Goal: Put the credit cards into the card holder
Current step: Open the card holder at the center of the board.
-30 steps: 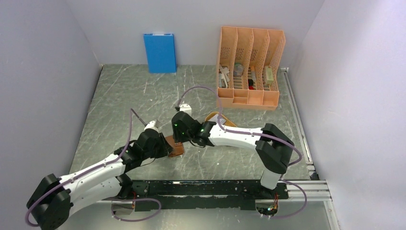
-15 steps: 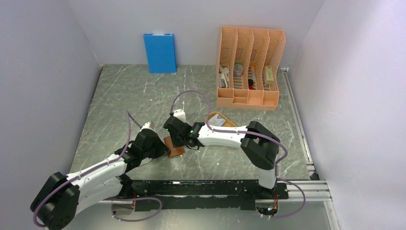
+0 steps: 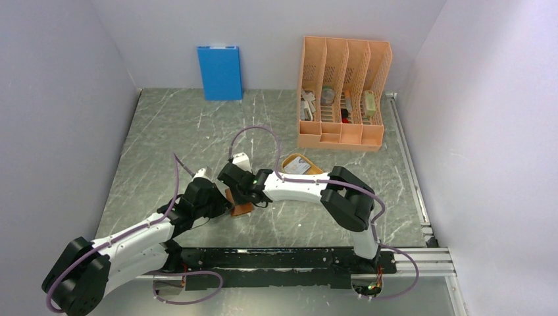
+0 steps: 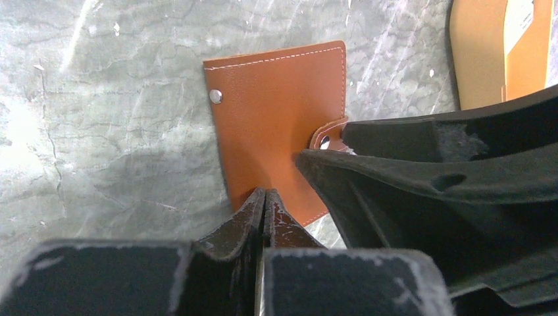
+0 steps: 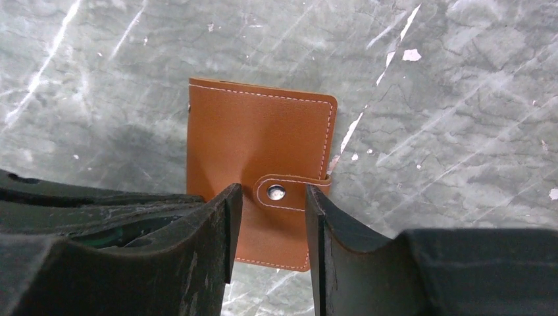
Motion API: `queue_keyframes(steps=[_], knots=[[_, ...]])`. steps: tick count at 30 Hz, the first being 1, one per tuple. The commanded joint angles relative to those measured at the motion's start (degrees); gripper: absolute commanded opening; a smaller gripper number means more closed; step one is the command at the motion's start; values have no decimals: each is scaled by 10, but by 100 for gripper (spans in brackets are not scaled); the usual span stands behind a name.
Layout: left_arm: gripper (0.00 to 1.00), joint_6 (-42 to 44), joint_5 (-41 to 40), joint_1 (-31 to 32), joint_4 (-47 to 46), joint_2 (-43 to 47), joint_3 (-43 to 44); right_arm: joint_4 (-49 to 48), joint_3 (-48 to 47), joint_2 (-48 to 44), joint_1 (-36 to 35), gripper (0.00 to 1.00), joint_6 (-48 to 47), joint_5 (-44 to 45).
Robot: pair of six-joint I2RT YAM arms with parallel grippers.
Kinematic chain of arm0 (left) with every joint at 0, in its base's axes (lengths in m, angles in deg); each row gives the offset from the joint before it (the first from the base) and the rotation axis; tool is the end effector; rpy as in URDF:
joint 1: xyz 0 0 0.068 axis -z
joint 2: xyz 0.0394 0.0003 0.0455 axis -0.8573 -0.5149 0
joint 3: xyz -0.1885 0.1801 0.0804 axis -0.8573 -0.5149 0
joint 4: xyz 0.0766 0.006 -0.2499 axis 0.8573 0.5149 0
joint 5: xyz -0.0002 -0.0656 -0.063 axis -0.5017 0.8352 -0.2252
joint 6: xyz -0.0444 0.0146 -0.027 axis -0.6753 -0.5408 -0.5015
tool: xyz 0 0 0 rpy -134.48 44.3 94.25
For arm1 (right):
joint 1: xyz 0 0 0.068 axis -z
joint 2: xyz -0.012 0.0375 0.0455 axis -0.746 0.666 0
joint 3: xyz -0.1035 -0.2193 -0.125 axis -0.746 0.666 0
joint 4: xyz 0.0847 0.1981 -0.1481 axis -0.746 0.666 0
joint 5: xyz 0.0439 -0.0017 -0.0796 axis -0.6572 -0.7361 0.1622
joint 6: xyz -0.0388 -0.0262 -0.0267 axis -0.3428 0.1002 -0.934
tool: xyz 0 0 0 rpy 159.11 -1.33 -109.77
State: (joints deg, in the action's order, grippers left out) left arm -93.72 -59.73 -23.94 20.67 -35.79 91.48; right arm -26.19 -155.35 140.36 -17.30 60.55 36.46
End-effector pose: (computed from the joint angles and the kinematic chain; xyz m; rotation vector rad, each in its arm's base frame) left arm 0.1396 -0.0976 0.1399 -0.4276 2.3969 -0.7567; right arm 0.1804 0.3704 0.1762 -0.5120 2.4927 0.3207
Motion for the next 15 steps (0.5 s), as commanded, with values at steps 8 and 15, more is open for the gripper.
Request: queue_keyframes(steps=[8, 15], knots=[[5, -1, 2, -5, 4, 9, -13, 55, -36, 36, -9, 41, -7, 55], [5, -3, 8, -5, -2, 3, -15, 59, -28, 39, -12, 36, -11, 70]])
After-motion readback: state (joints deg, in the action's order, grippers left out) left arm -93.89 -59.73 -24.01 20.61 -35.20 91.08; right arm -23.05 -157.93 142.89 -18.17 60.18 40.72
